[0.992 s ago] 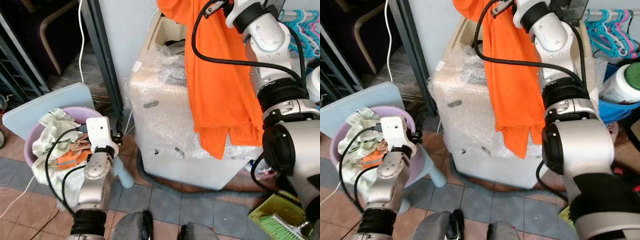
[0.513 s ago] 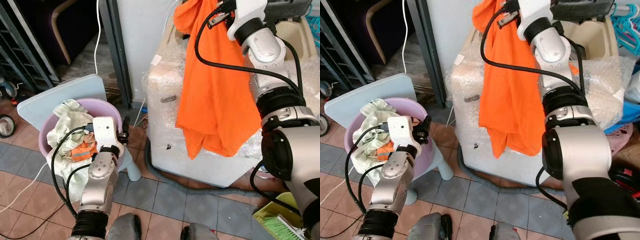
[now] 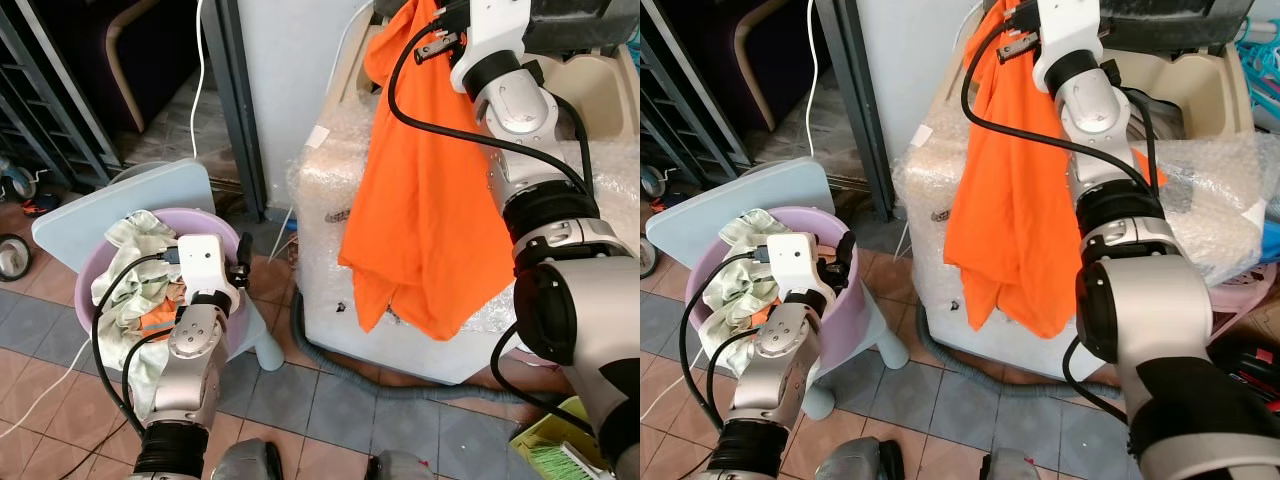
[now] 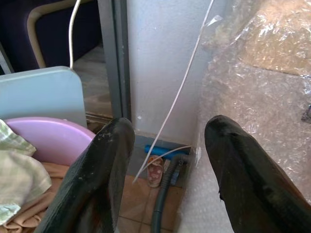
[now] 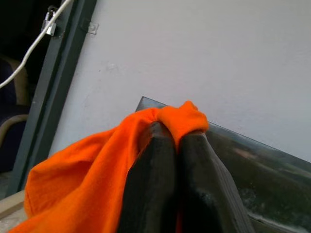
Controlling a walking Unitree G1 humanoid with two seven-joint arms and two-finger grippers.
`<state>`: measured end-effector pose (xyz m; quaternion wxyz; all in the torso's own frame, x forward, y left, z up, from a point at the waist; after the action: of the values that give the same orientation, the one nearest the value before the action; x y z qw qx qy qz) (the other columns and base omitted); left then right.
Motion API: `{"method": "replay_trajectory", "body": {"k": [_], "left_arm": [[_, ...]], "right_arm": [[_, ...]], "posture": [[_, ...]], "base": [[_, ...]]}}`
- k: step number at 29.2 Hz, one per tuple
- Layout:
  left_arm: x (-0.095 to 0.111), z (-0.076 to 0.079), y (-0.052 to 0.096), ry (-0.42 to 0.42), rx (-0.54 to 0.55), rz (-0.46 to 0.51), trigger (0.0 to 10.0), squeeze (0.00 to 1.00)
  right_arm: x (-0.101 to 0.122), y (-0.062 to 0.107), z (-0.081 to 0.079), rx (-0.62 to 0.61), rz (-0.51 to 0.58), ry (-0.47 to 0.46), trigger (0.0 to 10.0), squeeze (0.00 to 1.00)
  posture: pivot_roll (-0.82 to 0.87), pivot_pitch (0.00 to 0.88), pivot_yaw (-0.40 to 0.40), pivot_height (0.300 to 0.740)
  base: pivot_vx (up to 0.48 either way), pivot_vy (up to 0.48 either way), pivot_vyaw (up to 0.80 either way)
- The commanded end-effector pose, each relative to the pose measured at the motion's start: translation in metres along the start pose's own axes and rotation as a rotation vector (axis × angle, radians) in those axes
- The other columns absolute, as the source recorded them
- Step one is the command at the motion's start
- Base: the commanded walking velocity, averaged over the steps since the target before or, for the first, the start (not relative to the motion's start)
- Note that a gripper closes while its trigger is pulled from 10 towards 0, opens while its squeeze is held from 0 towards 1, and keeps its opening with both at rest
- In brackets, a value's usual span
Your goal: Clothes washing
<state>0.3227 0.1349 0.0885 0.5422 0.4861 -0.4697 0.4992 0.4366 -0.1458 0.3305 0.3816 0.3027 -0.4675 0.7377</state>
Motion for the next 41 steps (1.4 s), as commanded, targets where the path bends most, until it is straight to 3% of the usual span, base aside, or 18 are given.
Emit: {"method": "replay_trajectory", "body": {"k": [1,6,12,18,20,21,22,24,25,26,27,31,34,35,36,39,41], "left_arm": [[-0.003,0.004,0.001,0.001,-0.012,-0.012,10.0,0.00],[-0.004,0.004,0.001,0.003,-0.011,-0.016,10.0,0.00],[-0.005,0.002,0.001,0.004,0.005,-0.022,10.0,0.00],[-0.006,0.001,0.000,-0.002,0.023,-0.029,10.0,0.00],[-0.007,0.002,0.001,-0.003,0.023,-0.028,10.0,0.00],[-0.007,0.002,0.001,-0.003,0.023,-0.028,10.0,0.00],[-0.007,0.002,0.001,-0.004,0.022,-0.030,10.0,0.00],[-0.007,0.002,0.001,-0.004,0.021,-0.031,10.0,0.00],[-0.007,0.002,0.001,-0.003,0.020,-0.031,10.0,0.00],[-0.007,0.002,0.001,-0.003,0.019,-0.031,10.0,0.00],[-0.007,0.002,0.001,-0.003,0.020,-0.033,10.0,0.00],[-0.008,0.003,0.000,-0.005,0.016,-0.043,10.0,0.00],[-0.009,0.004,0.000,-0.006,0.014,-0.044,10.0,0.00],[-0.009,0.004,0.000,-0.006,0.011,-0.044,10.0,0.00],[-0.009,0.004,0.000,-0.006,0.011,-0.044,10.0,0.00],[-0.009,0.005,0.000,-0.005,0.010,-0.049,10.0,0.00],[-0.010,0.005,0.001,0.000,0.012,-0.056,10.0,0.00]], "right_arm": [[0.016,-0.007,0.014,-0.037,0.031,0.002,10.0,0.00],[0.033,-0.016,0.040,-0.089,0.022,0.010,10.0,0.00],[0.047,-0.022,0.044,-0.070,0.035,0.068,10.0,0.00],[0.051,-0.026,0.040,-0.064,0.034,0.018,10.0,0.00],[0.033,-0.024,0.031,-0.042,-0.050,0.027,10.0,0.00],[0.014,-0.020,0.019,0.004,-0.146,0.082,10.0,0.00],[-0.023,-0.008,0.001,0.093,-0.319,0.170,10.0,0.00],[-0.044,0.002,-0.007,0.148,-0.426,0.206,10.0,0.00],[-0.052,0.007,-0.010,0.162,-0.455,0.162,10.0,0.31],[-0.056,0.010,-0.012,0.166,-0.465,0.126,10.0,0.31],[-0.066,0.017,-0.015,0.190,-0.503,0.127,10.0,1.00],[-0.085,0.033,-0.011,0.208,-0.566,0.147,10.0,1.00],[-0.085,0.033,-0.009,0.202,-0.564,0.144,10.0,1.00],[-0.073,0.026,-0.002,0.162,-0.482,0.135,10.0,1.00],[-0.073,0.026,-0.002,0.162,-0.482,0.135,10.0,1.00],[-0.036,0.011,0.017,0.072,-0.259,0.038,10.0,1.00],[-0.025,0.011,0.025,0.072,-0.175,-0.030,10.0,1.00]], "posture": [[-0.04,0.070,0.010,0.740],[-0.04,0.067,0.011,0.740],[-0.04,0.063,0.006,0.740],[-0.04,0.079,0.003,0.740],[-0.04,0.069,0.000,0.740],[-0.03,0.070,0.000,0.740],[-0.03,0.070,0.000,0.740],[-0.03,0.070,0.000,0.740],[-0.04,0.077,0.001,0.740],[-0.04,0.077,0.001,0.740],[-0.04,0.077,0.001,0.740],[-0.04,0.077,0.005,0.740],[-0.05,0.078,0.007,0.740],[-0.05,0.078,0.006,0.740],[-0.05,0.078,0.006,0.740],[-0.05,0.081,0.004,0.740],[-0.05,0.086,0.003,0.740]], "base": [[0.289,0.000,0.00],[0.288,0.000,0.00],[0.174,0.000,0.00],[0.000,0.000,0.00],[0.000,0.000,0.00],[0.000,0.000,0.00],[0.000,0.000,0.00],[0.000,0.000,0.00],[0.000,0.000,0.00],[0.000,0.000,0.00],[0.000,0.000,0.00],[0.000,0.000,0.00],[0.000,0.000,0.00],[0.000,0.000,0.00],[0.000,0.000,0.00],[0.000,0.000,0.00],[0.000,0.000,0.00]]}}
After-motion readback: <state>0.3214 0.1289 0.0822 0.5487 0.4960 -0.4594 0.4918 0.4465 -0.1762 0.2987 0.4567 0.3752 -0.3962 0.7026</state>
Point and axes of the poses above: a point about 5 cm out from each wrist's last joint towards the gripper, its own y axis pointing back from the gripper into the wrist, its own x axis along the axis of the wrist's last joint, z = x × y, the point moved 3 cm from there along -y, pointing out of the wrist towards the gripper
